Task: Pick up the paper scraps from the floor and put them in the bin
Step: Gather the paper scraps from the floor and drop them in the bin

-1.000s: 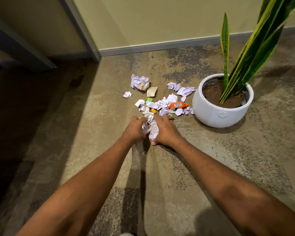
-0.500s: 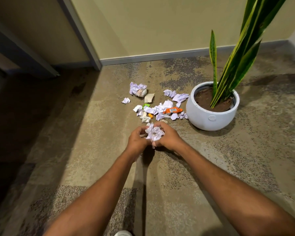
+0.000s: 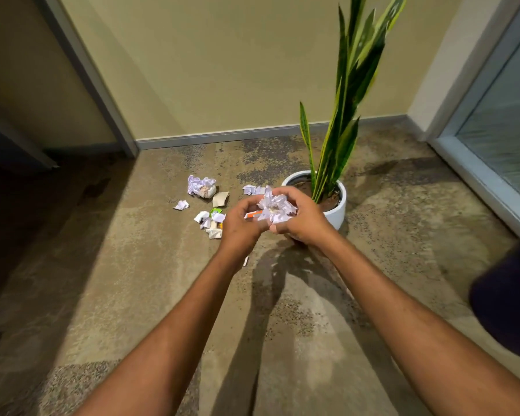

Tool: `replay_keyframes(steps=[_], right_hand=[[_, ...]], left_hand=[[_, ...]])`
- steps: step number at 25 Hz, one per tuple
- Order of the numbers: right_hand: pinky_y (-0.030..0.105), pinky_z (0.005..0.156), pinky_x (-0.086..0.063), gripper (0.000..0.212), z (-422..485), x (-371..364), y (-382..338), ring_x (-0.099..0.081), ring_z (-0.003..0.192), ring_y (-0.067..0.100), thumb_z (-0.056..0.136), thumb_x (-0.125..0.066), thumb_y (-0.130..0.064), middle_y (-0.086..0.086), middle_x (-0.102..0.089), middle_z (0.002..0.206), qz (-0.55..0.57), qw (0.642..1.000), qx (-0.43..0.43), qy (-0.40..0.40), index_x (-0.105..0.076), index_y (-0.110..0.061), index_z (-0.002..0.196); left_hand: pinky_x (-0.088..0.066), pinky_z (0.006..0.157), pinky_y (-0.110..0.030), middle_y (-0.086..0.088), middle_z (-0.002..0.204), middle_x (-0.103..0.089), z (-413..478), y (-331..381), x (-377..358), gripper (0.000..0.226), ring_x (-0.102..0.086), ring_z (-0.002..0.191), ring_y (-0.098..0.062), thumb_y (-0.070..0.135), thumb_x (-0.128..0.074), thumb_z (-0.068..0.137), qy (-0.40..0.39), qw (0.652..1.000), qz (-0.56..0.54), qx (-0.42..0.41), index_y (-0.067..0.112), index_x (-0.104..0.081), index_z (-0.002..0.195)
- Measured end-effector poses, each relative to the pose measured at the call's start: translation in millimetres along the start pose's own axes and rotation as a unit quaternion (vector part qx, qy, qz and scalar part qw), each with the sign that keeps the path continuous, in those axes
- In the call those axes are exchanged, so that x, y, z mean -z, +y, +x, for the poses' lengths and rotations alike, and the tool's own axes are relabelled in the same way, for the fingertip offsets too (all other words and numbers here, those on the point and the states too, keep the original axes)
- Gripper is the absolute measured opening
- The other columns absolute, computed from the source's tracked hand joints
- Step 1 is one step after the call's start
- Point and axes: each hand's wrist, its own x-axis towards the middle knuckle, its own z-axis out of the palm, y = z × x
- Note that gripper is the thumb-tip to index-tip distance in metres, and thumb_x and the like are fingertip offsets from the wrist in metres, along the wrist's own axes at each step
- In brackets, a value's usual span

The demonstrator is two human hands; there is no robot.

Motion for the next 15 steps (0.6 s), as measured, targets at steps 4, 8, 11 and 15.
replay_keyframes(steps=[4, 8, 11, 15], right_hand=[[0.037, 0.091, -0.065, 0.079, -27.4, 70.2, -30.9, -0.074, 0.110, 0.011, 0.067, -0.090, 0.005, -0.009, -0.074, 0.124, 0.003, 0.997, 0.031, 0.071, -0.066, -0.032, 0.132], [0.036, 0.084, -0.067, 0.080, -67.0, 143.0, -58.7, -0.076, 0.106, 0.009, 0.066, -0.089, 0.006, -0.012, -0.076, 0.119, -0.005, 0.988, 0.045, 0.150, -0.067, -0.035, 0.131], [0.036, 0.081, -0.067, 0.077, -104.8, 201.9, -72.5, -0.078, 0.102, 0.011, 0.066, -0.086, 0.014, -0.008, -0.079, 0.114, -0.011, 0.976, 0.036, 0.214, -0.068, -0.031, 0.127], [0.036, 0.082, -0.065, 0.075, -163.8, 275.3, -78.1, -0.077, 0.100, 0.018, 0.068, -0.084, 0.022, 0.006, -0.079, 0.117, -0.034, 0.947, 0.009, 0.319, -0.065, -0.014, 0.131]], left_hand=[[-0.063, 0.086, -0.036, 0.009, 0.106, -0.080, -2.5, 47.5, -52.0, 0.053, -0.077, 0.101, -0.018, -0.005, -0.083, 0.080, -0.060, 0.997, -0.008, -0.055, 0.022, -0.074, 0.124], [-0.066, 0.090, -0.045, -0.003, 0.118, -0.079, -9.0, 88.4, -121.1, 0.056, -0.078, 0.107, -0.025, -0.008, -0.080, 0.083, -0.125, 0.987, -0.045, -0.087, 0.016, -0.071, 0.133], [-0.065, 0.093, -0.039, -0.004, 0.116, -0.078, -21.0, 111.9, -192.4, 0.058, -0.076, 0.107, -0.019, -0.012, -0.081, 0.080, -0.172, 0.976, -0.078, -0.107, 0.008, -0.070, 0.133], [-0.063, 0.099, -0.045, -0.010, 0.121, -0.077, -51.9, 137.6, -287.1, 0.058, -0.074, 0.113, -0.022, -0.018, -0.074, 0.081, -0.256, 0.957, -0.091, -0.106, 0.005, -0.070, 0.134]])
